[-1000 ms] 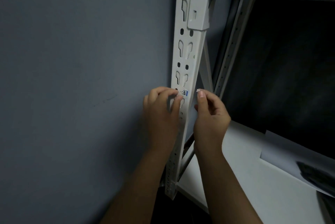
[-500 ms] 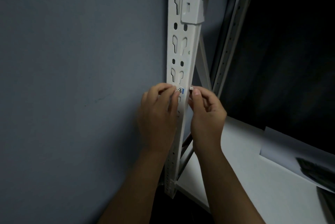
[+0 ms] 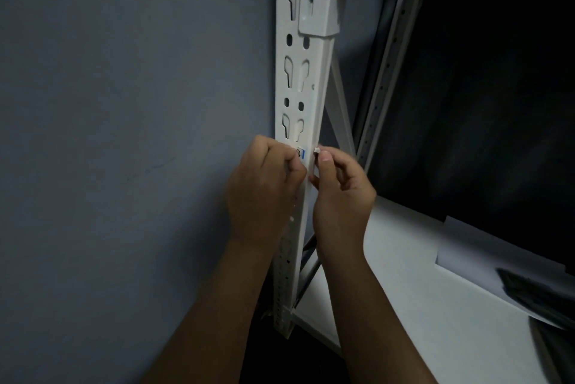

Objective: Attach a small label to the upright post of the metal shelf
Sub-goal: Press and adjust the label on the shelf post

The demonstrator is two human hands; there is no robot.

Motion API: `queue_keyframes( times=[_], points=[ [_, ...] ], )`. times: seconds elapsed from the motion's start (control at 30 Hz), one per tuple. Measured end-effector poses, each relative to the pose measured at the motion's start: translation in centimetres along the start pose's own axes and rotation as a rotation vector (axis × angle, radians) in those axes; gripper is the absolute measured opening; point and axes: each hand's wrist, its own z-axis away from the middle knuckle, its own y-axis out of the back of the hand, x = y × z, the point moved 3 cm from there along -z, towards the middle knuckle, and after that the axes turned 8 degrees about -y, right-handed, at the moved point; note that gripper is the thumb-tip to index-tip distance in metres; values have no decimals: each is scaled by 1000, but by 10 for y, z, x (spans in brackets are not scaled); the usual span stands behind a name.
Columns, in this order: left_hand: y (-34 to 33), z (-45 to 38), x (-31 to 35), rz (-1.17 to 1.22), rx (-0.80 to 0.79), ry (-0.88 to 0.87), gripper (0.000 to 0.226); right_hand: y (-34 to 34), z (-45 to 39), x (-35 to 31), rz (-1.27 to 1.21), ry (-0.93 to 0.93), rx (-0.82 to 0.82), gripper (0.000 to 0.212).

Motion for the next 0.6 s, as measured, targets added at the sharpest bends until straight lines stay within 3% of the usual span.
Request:
queue_keyframes(
  times=[0.23, 0.33, 0.6],
  points=[
    [-1, 3, -7, 254, -23, 193, 7, 1, 1, 1, -29, -38, -20, 15],
    [4, 3, -12, 374, 47, 262, 3, 1, -1, 1, -44, -55, -24, 13],
    [9, 4, -13, 389, -11, 299, 9, 2, -1, 3, -48, -74, -8, 14]
  ],
)
